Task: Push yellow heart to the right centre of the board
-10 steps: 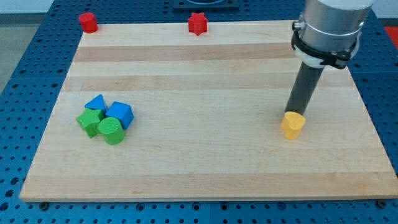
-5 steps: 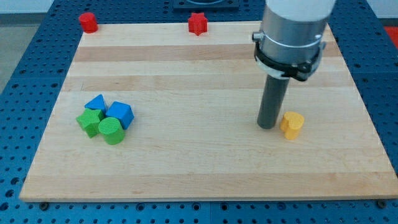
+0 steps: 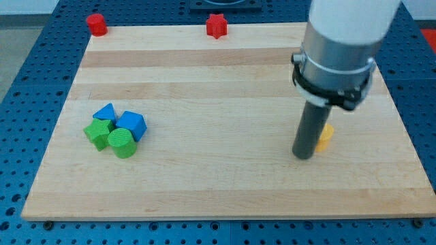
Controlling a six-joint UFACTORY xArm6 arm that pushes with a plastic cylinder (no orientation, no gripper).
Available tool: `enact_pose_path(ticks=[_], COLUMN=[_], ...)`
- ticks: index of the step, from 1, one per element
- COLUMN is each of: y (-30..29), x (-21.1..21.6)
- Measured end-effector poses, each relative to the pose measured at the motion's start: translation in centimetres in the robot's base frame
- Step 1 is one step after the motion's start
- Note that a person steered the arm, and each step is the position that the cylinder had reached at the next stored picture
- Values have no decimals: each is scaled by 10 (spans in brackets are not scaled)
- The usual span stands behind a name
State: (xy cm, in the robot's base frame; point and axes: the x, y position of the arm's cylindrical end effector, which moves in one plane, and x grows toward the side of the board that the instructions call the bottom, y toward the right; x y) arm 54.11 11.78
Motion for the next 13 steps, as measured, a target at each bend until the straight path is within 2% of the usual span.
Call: enact_pose_path(ticks=[1, 2, 3, 6, 7, 9, 11, 13], y=[3, 12, 13, 13, 13, 7, -22, -12], x=[35, 38, 17, -88, -108, -66, -15, -8])
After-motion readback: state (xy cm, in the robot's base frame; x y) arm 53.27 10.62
